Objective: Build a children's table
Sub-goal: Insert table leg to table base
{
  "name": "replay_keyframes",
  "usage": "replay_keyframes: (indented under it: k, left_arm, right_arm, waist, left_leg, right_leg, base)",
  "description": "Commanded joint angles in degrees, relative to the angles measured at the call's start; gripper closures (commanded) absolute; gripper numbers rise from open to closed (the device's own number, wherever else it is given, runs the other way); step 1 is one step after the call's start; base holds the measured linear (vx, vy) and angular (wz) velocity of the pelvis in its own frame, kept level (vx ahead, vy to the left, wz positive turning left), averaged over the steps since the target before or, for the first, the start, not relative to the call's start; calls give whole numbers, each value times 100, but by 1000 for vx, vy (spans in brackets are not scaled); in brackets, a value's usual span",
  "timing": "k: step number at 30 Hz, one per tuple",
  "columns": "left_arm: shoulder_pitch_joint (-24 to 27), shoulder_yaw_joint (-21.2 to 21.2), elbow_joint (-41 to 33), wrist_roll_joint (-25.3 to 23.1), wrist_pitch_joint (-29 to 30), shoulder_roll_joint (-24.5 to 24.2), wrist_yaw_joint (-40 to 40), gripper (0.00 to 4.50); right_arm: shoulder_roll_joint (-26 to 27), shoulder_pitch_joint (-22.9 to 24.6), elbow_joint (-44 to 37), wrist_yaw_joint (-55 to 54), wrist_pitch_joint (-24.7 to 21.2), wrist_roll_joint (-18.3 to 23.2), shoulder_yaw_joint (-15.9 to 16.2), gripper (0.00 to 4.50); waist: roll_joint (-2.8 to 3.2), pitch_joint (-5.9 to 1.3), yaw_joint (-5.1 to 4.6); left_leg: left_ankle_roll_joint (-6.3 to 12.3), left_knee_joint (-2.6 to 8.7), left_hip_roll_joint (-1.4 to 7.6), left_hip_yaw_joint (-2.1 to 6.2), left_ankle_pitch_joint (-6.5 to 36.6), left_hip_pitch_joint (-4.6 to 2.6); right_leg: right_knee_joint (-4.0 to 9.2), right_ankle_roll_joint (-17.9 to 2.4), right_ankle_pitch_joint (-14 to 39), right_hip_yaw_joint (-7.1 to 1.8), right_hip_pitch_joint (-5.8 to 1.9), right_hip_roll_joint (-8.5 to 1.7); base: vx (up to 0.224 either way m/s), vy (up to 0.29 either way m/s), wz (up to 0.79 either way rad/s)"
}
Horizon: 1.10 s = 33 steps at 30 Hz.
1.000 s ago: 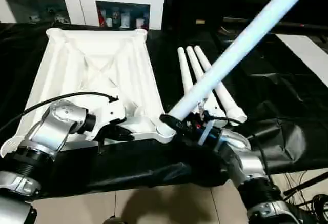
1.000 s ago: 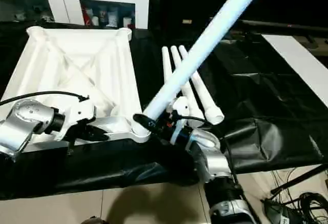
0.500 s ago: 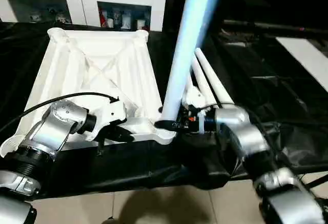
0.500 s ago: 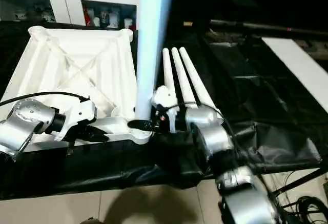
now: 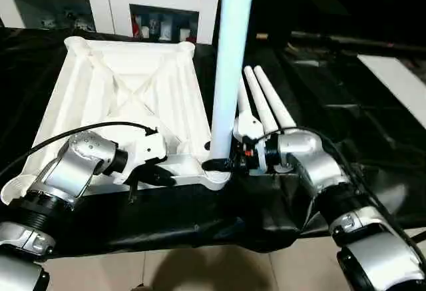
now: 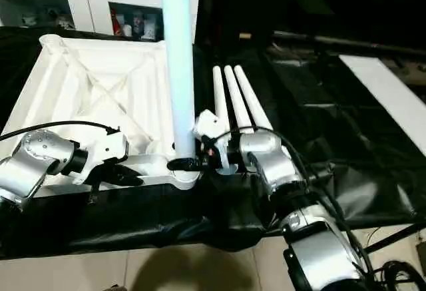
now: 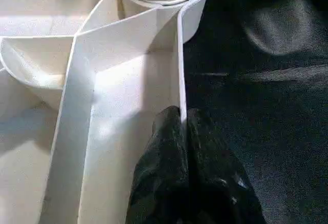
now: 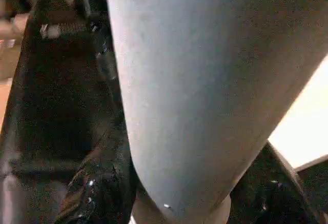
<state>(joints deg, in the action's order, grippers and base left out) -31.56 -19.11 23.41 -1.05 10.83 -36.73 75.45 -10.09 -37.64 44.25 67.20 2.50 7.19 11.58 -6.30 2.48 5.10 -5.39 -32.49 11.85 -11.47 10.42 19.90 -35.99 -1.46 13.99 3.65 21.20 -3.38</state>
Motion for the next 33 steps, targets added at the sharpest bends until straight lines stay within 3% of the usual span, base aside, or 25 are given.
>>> replay_keyframes:
  k: [1,3,4,5,7,9,10,12,13,17,18,20,24,27,28,29,33]
  left_arm:
    - [21,-56,15,-53,-99,44,3,450]
    - [26,-17,21,-38,-113,81,-41,450]
    - [26,-17,21,-38,-113,81,-41,450]
    - [20,0,21,-18,-94,115,-73,450]
    - [7,0,33,-9,-86,132,-80,450]
    - [-6,-10,59,-16,-103,141,-83,450]
    - [-23,-17,80,-19,-110,147,-75,450]
    - [-56,-28,124,-20,-127,154,-65,450]
    - [-76,-36,156,-22,-142,160,-59,450]
    - [-133,-82,242,-58,-205,164,-18,450]
    - [-162,-109,279,-95,-236,152,10,450]
    - [-179,-119,299,-112,-249,149,21,450]
    - [-236,-153,357,-158,-310,129,76,450]
    - [-248,-173,351,-165,-306,130,86,450]
    - [-235,-176,333,-159,-294,124,99,450]
    - [-222,-177,316,-156,-286,120,109,450]
    - [-156,-170,246,-144,-248,114,116,450]
  right_arm:
    - [-52,401,676,-224,-341,-30,-61,263]
    - [58,368,746,-610,-548,351,-561,263]
    - [58,368,746,-610,-548,351,-561,263]
    - [135,377,732,-894,-789,720,-998,263]
    - [152,450,656,-974,-886,881,-1166,263]
    - [132,582,533,-920,-885,879,-1136,263]
    - [116,693,453,-891,-878,832,-1080,263]
    - [114,832,379,-848,-880,785,-1019,263]
    - [112,907,329,-836,-890,749,-960,263]
    - [48,1113,116,-613,-874,432,-544,263]
    - [-13,1094,71,-413,-883,284,-314,263]
    - [-42,1059,74,-357,-877,224,-230,263]
    - [-230,742,354,3,-718,-250,251,263]
    - [-359,556,541,308,-653,-546,578,263]
    - [-392,525,559,398,-658,-619,678,263]
    - [-418,506,564,451,-636,-674,754,263]
    - [-463,368,705,428,-317,-937,997,263]
  waist:
    - [199,-212,-64]
    - [202,-208,-75]
    - [213,-209,-71]
    - [235,-199,-75]
    - [226,-206,-67]
    - [241,-202,-63]
    - [273,-199,-60]
    - [270,-208,-48]
    - [298,-206,-49]
    - [305,-203,-50]
    - [309,-201,-53]
    - [308,-190,-49]
    - [307,-185,-60]
    - [320,-184,-51]
    - [266,-168,-55]
    - [287,-177,-47]
    - [255,-167,-58]
  left_leg:
    - [-7,400,274,117,1139,-106]
    - [-35,405,270,123,1232,-104]
    - [-34,407,271,125,1245,-106]
    - [-40,408,267,123,1291,-107]
    - [-47,406,276,127,1277,-106]
    - [-39,402,275,124,1196,-98]
    - [-35,401,271,125,1172,-97]
    - [36,386,263,113,931,-89]
    - [48,389,260,118,885,-86]
    - [49,393,255,120,935,-83]
    - [53,390,251,116,944,-84]
    - [63,392,251,114,996,-83]
    - [26,397,259,121,1119,-84]
    - [38,394,265,117,1070,-96]
    - [60,388,264,103,1041,-95]
    - [72,391,265,110,985,-91]
    - [73,398,265,112,1059,-93]
  right_leg:
    - [411,-1228,327,-353,-129,-504]
    - [419,-1233,429,-359,-124,-501]
    - [419,-1238,446,-362,-128,-504]
    - [437,-1237,542,-365,-118,-504]
    - [438,-1240,586,-361,-125,-515]
    - [436,-1215,546,-355,-121,-513]
    - [431,-1213,507,-357,-120,-513]
    - [398,-1242,146,-352,-133,-498]
    - [381,-1267,45,-344,-135,-491]
    - [395,-1245,68,-335,-147,-489]
    - [395,-1240,70,-340,-147,-488]
    - [412,-1227,185,-344,-144,-493]
    - [438,-1193,529,-346,-134,-507]
    - [425,-1235,422,-342,-133,-492]
    - [421,-1239,334,-346,-119,-484]
    - [402,-1243,239,-347,-131,-489]
    - [412,-1239,295,-343,-125,-494]
  base:
    - [0,0,0]
    - [0,0,0]
    - [0,0,0]
    - [0,0,0]
    - [0,0,0]
    - [0,0,0]
    - [0,0,0]
    - [0,0,0]
    - [0,0,0]
    - [0,0,0]
    - [0,0,0]
    - [0,0,0]
    - [0,0,0]
    - [0,0,0]
    - [0,0,0]
    - [0,0,0]
    - [0,0,0]
